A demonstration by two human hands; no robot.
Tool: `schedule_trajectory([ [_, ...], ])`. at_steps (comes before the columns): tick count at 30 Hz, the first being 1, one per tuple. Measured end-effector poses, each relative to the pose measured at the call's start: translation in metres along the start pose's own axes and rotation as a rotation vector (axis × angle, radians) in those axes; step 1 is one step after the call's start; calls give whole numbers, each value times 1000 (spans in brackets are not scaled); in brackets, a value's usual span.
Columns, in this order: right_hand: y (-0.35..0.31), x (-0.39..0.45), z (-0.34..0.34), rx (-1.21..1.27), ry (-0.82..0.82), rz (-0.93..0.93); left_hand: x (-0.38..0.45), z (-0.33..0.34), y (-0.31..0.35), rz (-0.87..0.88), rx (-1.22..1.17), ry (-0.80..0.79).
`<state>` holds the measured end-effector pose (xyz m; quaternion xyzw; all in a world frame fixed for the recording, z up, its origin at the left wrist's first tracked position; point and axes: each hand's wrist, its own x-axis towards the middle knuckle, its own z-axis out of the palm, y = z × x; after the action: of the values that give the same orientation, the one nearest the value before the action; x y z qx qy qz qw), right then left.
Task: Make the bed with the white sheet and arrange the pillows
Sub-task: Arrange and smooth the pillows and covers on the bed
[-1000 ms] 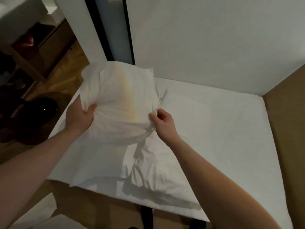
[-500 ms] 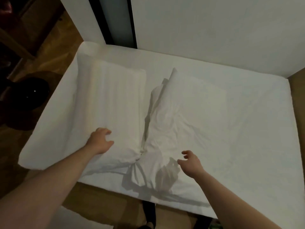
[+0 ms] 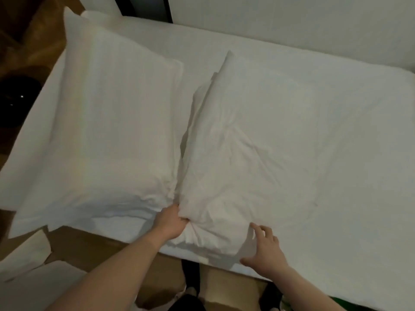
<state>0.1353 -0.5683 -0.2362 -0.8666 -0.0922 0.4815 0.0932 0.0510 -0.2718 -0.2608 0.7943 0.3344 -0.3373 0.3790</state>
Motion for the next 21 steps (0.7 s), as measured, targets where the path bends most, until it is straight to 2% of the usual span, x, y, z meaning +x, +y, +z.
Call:
schedule_trajectory([
  [3, 7, -1, 6, -78, 54, -51, -24, 1, 17, 36, -298, -153],
  [6, 8, -2, 10, -102, 243, -196, -49, -6, 23, 81, -446, -299],
  [9, 8, 0, 5, -44, 282, -247, -55, -2, 14, 8, -393, -259],
  [12, 7, 14, 0, -97, 138, -301, -46, 7, 9, -20, -162, -189],
  [14, 2, 26, -4, -130, -21, -321, -26, -4, 11, -22, 169, -275],
  [16, 0, 33, -14, -108, -129, -332, -2, -32, 23, -95, 430, -416],
  [18, 4, 34, -32, 20, -102, -329, 22, -71, 50, -179, 411, -416],
  [21, 27, 42, -62, 287, 211, -237, 44, -118, 106, -135, 57, -220],
])
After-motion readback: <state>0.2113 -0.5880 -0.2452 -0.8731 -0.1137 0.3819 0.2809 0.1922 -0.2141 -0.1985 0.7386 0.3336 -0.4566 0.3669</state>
